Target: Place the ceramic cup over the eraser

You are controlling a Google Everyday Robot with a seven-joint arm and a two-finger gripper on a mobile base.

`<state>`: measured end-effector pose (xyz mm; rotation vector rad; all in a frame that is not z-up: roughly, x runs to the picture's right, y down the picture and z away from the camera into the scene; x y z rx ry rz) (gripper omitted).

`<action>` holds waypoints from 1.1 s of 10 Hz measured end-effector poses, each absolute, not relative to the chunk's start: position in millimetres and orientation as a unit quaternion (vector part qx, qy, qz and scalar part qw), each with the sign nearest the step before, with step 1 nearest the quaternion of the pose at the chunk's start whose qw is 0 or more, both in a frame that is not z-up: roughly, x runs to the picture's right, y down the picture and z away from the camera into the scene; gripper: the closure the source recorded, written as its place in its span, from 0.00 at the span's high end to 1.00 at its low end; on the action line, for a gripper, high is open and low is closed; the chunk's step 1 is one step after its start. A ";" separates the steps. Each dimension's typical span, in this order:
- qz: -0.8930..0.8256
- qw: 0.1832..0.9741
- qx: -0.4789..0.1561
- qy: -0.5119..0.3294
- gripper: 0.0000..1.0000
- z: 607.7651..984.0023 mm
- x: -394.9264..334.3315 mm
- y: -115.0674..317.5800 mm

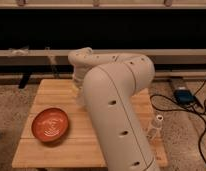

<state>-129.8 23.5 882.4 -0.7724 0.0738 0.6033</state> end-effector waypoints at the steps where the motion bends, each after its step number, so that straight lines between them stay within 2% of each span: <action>1: 0.289 0.883 -0.368 0.033 0.67 882.7 -131.0 23.2; 3: 0.289 0.886 -0.361 0.029 0.64 885.2 -133.5 22.6; 4: 0.291 0.887 -0.358 0.028 0.58 886.5 -133.8 22.2; 9: 0.287 0.890 -0.355 0.025 0.05 882.3 -133.2 26.4; 11: 0.288 0.892 -0.349 0.019 0.00 867.9 -122.7 22.4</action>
